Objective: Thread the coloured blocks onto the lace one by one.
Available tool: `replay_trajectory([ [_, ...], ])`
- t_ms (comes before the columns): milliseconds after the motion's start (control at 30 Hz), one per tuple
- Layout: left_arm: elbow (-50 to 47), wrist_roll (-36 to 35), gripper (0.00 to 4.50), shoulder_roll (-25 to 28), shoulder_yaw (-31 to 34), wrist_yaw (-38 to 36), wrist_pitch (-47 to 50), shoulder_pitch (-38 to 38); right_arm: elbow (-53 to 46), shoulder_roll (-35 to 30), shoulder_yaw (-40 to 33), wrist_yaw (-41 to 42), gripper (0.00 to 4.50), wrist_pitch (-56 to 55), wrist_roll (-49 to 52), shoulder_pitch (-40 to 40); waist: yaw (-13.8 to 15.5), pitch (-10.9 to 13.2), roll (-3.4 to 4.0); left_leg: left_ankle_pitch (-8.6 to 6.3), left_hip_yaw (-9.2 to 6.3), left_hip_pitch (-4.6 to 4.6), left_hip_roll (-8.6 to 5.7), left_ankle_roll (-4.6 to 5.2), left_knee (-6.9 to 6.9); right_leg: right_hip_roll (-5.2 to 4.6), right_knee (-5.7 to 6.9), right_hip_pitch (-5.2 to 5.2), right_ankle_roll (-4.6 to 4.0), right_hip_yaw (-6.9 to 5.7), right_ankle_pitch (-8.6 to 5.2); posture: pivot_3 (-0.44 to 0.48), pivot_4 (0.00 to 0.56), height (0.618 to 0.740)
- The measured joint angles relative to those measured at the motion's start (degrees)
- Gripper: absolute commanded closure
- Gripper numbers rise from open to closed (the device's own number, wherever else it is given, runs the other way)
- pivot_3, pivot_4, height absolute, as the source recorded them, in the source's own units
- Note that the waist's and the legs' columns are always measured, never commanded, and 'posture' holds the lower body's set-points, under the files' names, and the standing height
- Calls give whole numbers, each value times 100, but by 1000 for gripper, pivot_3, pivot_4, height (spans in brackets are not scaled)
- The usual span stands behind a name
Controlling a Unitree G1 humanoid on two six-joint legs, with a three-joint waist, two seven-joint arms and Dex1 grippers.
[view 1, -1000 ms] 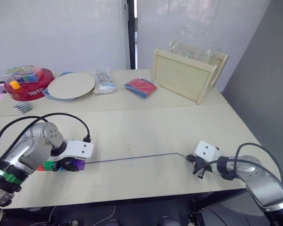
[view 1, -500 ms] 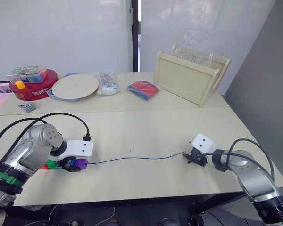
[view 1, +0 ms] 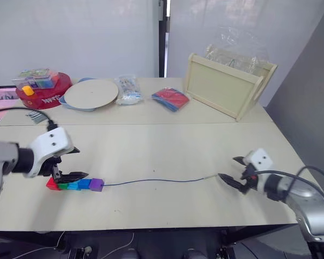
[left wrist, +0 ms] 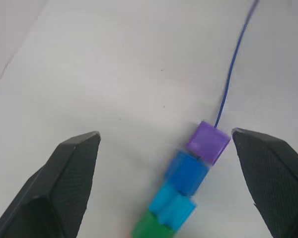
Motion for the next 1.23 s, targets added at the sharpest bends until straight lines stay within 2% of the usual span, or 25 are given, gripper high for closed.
replay_trajectory([
  [167, -85, -431, 38, -952, 1606, 439, -398, 1271, -66, 229, -705, -99, 0, 183, 629, 417, -18, 0, -3, -1, 4, 13, -1, -1, 2, -3, 4, 8, -1, 7, 1, 0, 150, 740],
  [267, 271, -956, 38, -1066, 2261, 227, -412, 2011, 56, 254, -1043, -51, 0, 164, 881, 681, -4, -1, -4, -1, 3, 17, -2, -1, 0, -6, 2, 14, -1, 4, 1, 0, 150, 740],
  [400, 866, -1359, 38, -1279, 2781, 312, -866, 2400, 247, 283, -1201, 144, 0, -25, 1046, 896, 27, -1, -5, -1, 4, 32, -9, -2, 0, -16, -1, 29, -1, 3, 1, 0, 150, 740],
  [567, 1972, -1412, 38, -1441, 2839, 305, -1886, 2958, 834, 249, -1215, 439, 0, -322, 1091, 1174, -4, -2, -6, -2, 7, 68, -8, -3, -25, -15, -17, 60, -2, 4, 0, 0, 150, 740],
  [667, 2378, -1385, 38, -1480, 2643, 379, -2401, 3106, 1046, 251, -1201, 564, 0, -589, 1083, 1290, 0, -2, -8, -3, 7, 79, -8, -4, -25, -17, -23, 78, -1, 4, 0, 0, 150, 740],
  [1233, 2075, -1698, 38, -1495, 1983, 1026, -2729, 3395, 1378, 203, -1162, 656, 0, -936, 989, 1271, -6, -5, -16, -5, 9, 97, -7, -7, -31, -16, -27, 93, -1, 5, 0, 0, 150, 740],
])
